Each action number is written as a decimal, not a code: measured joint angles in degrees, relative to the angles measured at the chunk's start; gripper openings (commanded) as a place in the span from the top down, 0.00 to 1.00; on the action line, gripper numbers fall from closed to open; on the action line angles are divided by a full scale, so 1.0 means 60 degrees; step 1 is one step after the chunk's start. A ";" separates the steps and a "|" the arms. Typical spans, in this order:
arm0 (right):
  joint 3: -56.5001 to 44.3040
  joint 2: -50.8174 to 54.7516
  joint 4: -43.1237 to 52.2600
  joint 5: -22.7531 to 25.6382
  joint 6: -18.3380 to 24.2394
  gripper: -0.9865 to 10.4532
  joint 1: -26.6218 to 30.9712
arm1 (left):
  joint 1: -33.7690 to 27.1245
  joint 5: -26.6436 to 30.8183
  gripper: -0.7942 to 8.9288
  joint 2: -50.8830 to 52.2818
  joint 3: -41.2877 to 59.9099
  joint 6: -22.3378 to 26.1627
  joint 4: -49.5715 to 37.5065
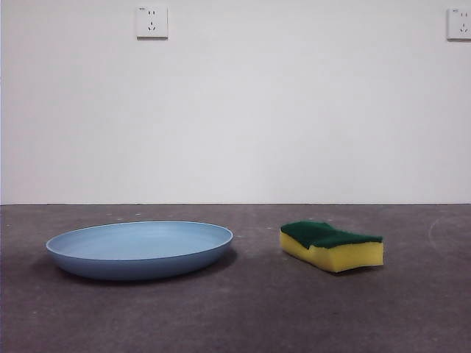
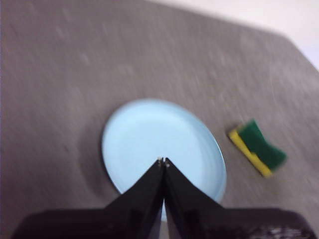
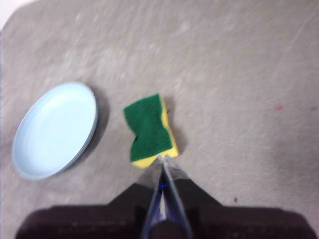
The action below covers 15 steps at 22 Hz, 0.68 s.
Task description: Pick up the plate,pick up the cloth,clean the plate with the cloth
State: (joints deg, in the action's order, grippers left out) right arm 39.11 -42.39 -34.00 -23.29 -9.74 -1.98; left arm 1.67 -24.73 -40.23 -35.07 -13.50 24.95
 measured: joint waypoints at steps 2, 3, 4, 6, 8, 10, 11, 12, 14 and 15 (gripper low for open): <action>0.0459 -0.0550 -0.0364 -0.0113 0.0251 0.91 0.0000 | 0.0000 -0.0474 0.92 -0.0798 -0.0397 0.0164 0.0590; 0.0634 -0.0772 -0.0441 -0.0120 0.0350 0.91 -0.0004 | 0.0000 -0.0678 0.92 -0.1107 -0.0539 0.0248 0.0849; 0.0809 -0.0984 -0.0514 -0.0120 0.0433 0.88 -0.0007 | 0.0000 -0.0929 0.89 -0.1399 -0.0623 0.0310 0.0918; 0.1013 -0.1213 -0.0586 -0.0120 0.0521 0.73 -0.0036 | 0.0000 -0.1308 0.65 -0.1701 -0.0663 0.0332 0.0922; 0.1056 -0.1246 -0.0579 -0.0117 0.0532 0.59 -0.0036 | 0.0000 -0.1315 0.53 -0.1789 -0.0663 0.0353 0.0922; 0.1056 -0.1249 -0.0583 -0.0113 0.0528 0.55 -0.0036 | 0.0000 -0.1300 0.53 -0.1825 -0.0663 0.0390 0.0882; 0.1056 -0.1246 -0.0579 -0.0117 0.0525 0.55 -0.0036 | 0.0000 -0.1188 0.53 -0.1920 -0.0663 0.0393 0.0758; 0.1056 -0.1246 -0.0583 -0.0120 0.0517 0.55 -0.0044 | 0.0000 -0.0940 0.53 -0.2076 -0.0663 0.0393 0.0568; 0.1056 -0.1246 -0.0586 -0.0120 0.0474 0.55 -0.0044 | 0.0029 -0.0299 0.53 -0.2605 -0.0739 0.0415 0.0455; 0.1056 -0.1246 -0.0605 -0.0124 0.0444 0.55 -0.0044 | 0.0066 -0.0022 0.53 -0.2980 -0.0823 0.0423 0.0448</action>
State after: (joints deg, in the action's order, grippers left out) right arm 45.45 -49.87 -37.63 -24.03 -7.07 -2.24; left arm 2.07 -24.86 -58.11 -40.01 -10.96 27.64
